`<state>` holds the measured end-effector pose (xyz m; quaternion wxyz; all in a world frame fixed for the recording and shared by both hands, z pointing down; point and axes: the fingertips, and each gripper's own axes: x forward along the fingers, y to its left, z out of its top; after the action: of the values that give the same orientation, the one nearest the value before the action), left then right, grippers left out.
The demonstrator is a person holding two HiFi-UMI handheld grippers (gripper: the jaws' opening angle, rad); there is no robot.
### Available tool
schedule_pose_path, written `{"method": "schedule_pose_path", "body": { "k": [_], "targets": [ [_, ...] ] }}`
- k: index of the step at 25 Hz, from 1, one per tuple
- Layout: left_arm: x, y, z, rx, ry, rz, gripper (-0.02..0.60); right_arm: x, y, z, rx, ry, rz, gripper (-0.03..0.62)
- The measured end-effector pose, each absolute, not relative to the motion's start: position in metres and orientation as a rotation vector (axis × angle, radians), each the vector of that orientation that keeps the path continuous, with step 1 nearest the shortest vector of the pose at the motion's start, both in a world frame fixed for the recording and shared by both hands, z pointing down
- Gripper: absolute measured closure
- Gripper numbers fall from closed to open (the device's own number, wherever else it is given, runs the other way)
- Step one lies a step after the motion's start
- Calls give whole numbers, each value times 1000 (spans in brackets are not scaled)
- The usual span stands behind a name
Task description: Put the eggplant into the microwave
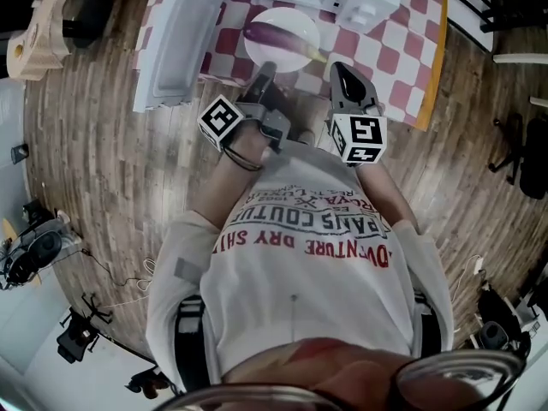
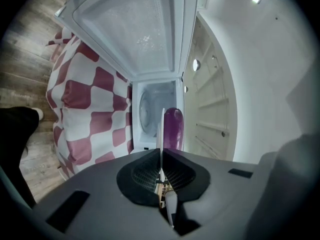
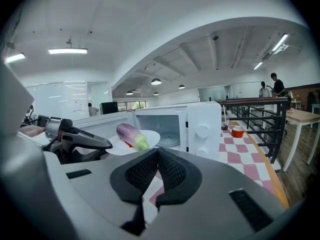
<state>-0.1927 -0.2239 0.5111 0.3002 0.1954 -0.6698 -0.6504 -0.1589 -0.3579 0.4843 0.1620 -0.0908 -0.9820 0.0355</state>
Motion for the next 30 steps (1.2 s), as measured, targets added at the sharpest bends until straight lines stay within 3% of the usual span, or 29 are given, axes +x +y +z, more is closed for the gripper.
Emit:
{"method": "schedule_pose_path", "body": {
  "k": [17, 30],
  "targets": [
    [-309, -223, 563, 423, -1757, -1692, 546, -271, -346, 517, -249, -2707, 44, 572],
    [-365, -232, 602, 353, -1740, -1647, 546, -311, -340, 546, -247, -2642, 30, 572]
  ]
}}
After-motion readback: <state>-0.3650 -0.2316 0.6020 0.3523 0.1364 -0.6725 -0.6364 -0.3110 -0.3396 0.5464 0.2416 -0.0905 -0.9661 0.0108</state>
